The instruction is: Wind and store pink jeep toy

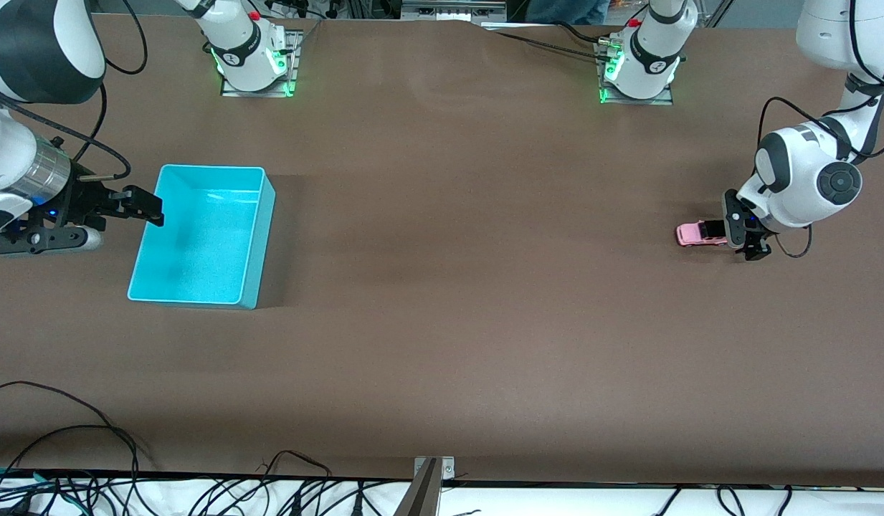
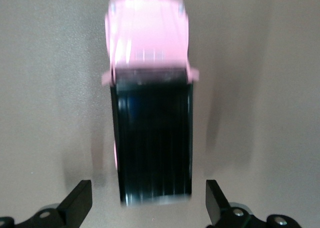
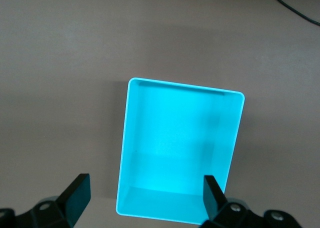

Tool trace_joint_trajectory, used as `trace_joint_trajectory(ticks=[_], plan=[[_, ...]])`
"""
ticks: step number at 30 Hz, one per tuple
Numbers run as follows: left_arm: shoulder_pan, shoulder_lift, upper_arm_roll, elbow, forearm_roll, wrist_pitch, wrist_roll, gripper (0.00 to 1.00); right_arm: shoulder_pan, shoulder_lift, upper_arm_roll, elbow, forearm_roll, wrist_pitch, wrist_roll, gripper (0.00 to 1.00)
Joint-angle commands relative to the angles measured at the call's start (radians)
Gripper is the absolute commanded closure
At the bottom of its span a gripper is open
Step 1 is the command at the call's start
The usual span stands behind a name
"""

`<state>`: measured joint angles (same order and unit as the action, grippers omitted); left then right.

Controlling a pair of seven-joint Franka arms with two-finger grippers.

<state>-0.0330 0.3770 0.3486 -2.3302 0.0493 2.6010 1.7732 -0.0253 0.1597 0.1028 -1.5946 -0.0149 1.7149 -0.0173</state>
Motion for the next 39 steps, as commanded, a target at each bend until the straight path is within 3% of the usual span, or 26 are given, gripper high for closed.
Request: trace_joint_trajectory(ticks=[1,10,21,26,39], plan=[[0.001,0.002,0.000,0.015,0.011,-0.001,0.017,0.00,-0.005,-0.005,0.001,0.002,0.000,0.002,-0.003,0.00],[0.002,-0.075,-0.008,0.014,0.012,-0.001,-0.049,0.00,-0.005,-0.005,0.001,0.002,0.000,0.002,-0.003,0.00],[0.022,-0.294,-0.013,-0.001,0.014,-0.007,-0.077,0.00,-0.005,-0.005,0.001,0.002,0.000,0.002,-0.003,0.00],[0.054,-0.392,-0.014,-0.011,0.012,-0.107,-0.075,0.00,-0.005,-0.002,0.001,0.002,0.000,0.002,-0.003,0.00],[0.042,-0.483,-0.053,0.026,0.007,-0.142,-0.075,0.00,-0.005,-0.002,0.001,0.002,0.000,0.002,-0.003,0.00]])
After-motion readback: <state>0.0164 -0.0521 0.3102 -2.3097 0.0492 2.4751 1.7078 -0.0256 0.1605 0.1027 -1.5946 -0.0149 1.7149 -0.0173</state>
